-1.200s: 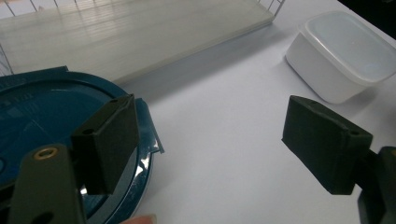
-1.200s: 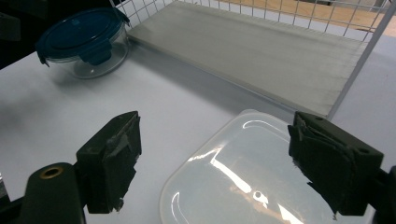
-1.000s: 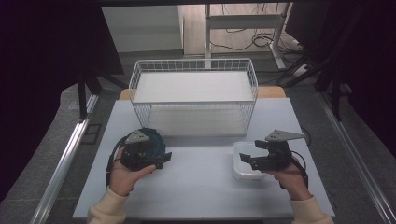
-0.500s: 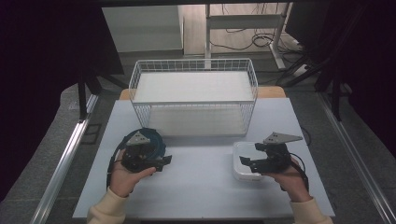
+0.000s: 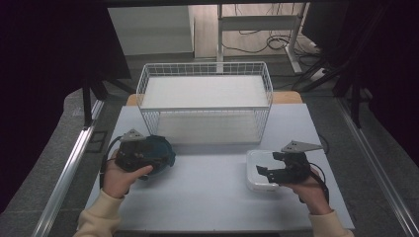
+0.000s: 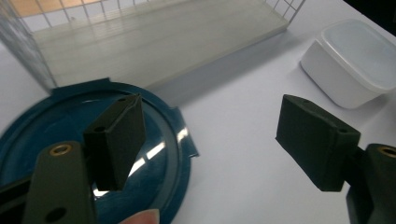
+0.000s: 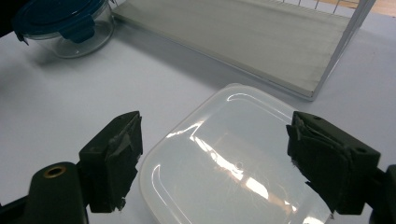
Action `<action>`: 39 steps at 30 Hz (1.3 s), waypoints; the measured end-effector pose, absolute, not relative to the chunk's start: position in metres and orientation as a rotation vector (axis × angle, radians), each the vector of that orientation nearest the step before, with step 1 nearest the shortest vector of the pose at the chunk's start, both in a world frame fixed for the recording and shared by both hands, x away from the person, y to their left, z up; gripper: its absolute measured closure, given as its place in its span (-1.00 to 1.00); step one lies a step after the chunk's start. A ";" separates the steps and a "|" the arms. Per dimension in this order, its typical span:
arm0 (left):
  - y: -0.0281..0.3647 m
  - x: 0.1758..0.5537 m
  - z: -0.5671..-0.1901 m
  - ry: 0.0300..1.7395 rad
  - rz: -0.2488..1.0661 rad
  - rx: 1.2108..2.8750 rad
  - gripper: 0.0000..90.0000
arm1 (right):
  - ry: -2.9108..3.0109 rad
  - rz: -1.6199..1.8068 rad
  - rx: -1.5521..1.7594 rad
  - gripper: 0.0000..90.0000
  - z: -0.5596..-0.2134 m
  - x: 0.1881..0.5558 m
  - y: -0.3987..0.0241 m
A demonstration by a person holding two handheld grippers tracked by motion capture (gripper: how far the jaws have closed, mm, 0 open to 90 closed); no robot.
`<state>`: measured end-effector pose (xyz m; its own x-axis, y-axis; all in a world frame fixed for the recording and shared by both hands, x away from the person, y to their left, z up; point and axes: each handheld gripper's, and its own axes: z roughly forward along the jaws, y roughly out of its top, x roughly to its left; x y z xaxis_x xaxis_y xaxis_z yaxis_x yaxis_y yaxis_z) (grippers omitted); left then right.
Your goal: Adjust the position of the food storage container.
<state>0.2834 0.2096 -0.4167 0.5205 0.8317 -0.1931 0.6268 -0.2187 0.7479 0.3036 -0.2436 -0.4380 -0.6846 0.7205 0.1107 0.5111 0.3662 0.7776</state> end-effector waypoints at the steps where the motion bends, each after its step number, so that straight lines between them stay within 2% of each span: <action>1: 0.210 0.283 -0.417 1.193 0.316 1.942 -0.46 | 2.380 1.218 1.098 -0.61 -0.438 0.304 -0.244; 9: 0.243 0.296 -0.407 1.265 0.340 1.939 -0.41 | 2.375 1.213 1.105 -0.61 -0.438 0.301 -0.245; 16: 0.273 0.309 -0.413 1.334 0.287 1.928 -0.29 | 2.373 1.206 1.103 -0.61 -0.438 0.301 -0.245; 20: 0.281 0.316 -0.416 1.352 0.291 1.929 -0.21 | 2.374 1.206 1.103 -0.61 -0.438 0.301 -0.245; 24: 0.285 0.325 -0.419 1.357 0.290 1.934 0.09 | 2.372 1.200 1.107 -0.61 -0.439 0.302 -0.246; 26: 0.286 0.329 -0.420 1.365 0.302 1.943 0.16 | 2.373 1.196 1.109 -0.61 -0.440 0.302 -0.245; 39: 0.295 0.354 -0.424 1.409 0.296 1.954 0.31 | 2.372 1.197 1.100 -0.61 -0.439 0.300 -0.245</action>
